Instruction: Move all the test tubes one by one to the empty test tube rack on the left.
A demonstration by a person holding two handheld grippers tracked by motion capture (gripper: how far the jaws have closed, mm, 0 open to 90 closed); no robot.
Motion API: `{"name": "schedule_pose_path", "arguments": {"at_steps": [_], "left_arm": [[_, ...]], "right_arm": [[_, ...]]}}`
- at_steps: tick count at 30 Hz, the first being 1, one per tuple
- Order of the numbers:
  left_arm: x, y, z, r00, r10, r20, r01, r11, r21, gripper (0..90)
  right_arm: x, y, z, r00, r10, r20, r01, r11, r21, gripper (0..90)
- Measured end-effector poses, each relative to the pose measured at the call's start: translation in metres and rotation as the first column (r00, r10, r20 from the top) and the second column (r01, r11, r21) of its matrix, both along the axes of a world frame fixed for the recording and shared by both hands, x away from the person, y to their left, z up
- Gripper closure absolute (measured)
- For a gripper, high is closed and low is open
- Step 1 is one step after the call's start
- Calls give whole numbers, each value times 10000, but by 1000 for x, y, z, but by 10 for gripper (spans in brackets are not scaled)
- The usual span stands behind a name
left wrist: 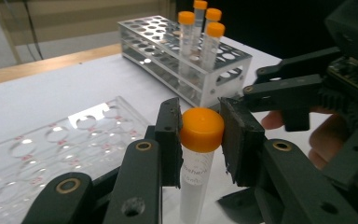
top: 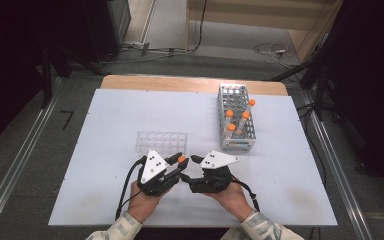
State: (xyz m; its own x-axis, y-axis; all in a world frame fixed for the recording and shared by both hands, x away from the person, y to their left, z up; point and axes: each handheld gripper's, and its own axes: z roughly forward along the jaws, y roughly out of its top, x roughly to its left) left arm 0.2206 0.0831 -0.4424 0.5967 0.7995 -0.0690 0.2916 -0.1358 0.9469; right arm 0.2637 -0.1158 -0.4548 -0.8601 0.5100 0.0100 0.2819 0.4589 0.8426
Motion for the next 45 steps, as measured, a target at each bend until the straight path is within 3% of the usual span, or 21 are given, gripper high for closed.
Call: {"name": "schedule_pose_path", "arguments": {"at_steps": [11,24,38,41,45], "left_arm": [[0,22,16,9978,644,177,-637,9972,-379,708],[0,53,39,9850,1676,414,-1643,9838,-722,708],[7,85,47,9545,2906,671,-2844,9546,-885,709],[10,89,46,9460,3162,716,-3106,9472,-796,708],[15,91,40,9408,3334,611,-3294,9418,-675,709]], "right_arm": [[4,-10,-4,9988,-472,-107,472,9989,-25,186],[9,-14,-7,9952,-923,-332,919,9957,-143,189],[11,-14,-8,9946,-964,-379,957,9952,-186,195],[11,-14,-9,9946,-964,-390,957,9952,-178,196],[11,-14,-9,9946,-960,-400,954,9953,-168,197]]}}
